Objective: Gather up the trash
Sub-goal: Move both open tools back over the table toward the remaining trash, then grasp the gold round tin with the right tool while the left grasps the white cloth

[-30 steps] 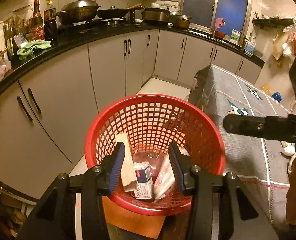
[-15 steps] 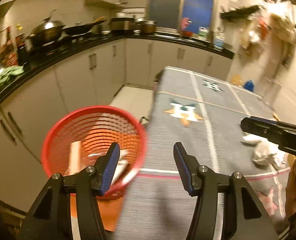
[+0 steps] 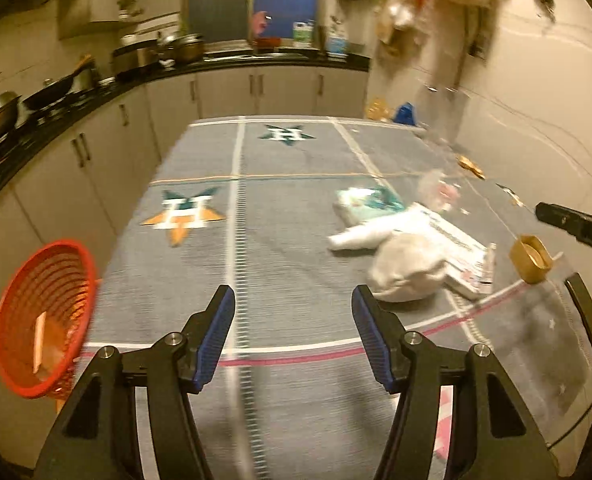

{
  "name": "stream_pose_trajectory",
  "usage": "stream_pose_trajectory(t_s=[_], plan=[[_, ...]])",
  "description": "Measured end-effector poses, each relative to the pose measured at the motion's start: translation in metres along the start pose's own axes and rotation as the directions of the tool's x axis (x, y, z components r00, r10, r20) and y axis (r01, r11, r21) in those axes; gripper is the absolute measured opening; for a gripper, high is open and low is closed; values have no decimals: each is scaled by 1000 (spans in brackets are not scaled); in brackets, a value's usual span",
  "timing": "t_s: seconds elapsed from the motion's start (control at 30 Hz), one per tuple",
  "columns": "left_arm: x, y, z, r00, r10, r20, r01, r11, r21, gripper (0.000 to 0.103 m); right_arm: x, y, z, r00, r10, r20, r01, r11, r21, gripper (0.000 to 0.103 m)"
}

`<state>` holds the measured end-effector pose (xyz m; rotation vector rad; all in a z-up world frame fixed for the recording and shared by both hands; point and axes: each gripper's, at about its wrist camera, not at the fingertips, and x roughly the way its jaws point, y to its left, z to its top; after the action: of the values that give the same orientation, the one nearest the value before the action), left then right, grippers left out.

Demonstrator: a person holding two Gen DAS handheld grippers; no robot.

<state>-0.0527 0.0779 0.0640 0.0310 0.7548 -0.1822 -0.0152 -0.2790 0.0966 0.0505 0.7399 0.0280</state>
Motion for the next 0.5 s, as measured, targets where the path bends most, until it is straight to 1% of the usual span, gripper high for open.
stream_pose_trajectory(t_s=[0.07, 0.1, 0.17, 0.23, 0.33, 0.4, 0.47, 0.5], plan=[[5, -11, 0, 1000, -13, -9, 14, 1000, 18, 60, 4, -29, -3, 994, -104, -33, 105, 994, 30, 45], [8, -15, 1, 1000, -16, -16, 16, 1000, 24, 60, 8, -45, -6, 990, -126, -56, 129, 990, 52, 45], [15, -24, 3, 999, -33, -33, 35, 999, 33, 60, 16, -62, -10, 985, -142, -102, 151, 985, 85, 45], [18, -29, 4, 999, -38, -39, 39, 999, 36, 60, 26, -75, -14, 983, -129, -134, 144, 983, 112, 43], [20, -34, 5, 998, -46, -44, 48, 998, 46, 60, 44, -85, -20, 976, -99, -192, 127, 982, 139, 38], [21, -36, 5, 997, -51, -49, 54, 997, 51, 60, 51, -85, -23, 973, -87, -216, 121, 981, 150, 33], [23, -38, 5, 997, -53, -54, 56, 997, 56, 60, 61, -88, -26, 968, -75, -239, 116, 980, 164, 21], [24, -38, 5, 997, -53, -55, 56, 997, 57, 60, 66, -88, -27, 967, -65, -247, 109, 979, 171, 18]])
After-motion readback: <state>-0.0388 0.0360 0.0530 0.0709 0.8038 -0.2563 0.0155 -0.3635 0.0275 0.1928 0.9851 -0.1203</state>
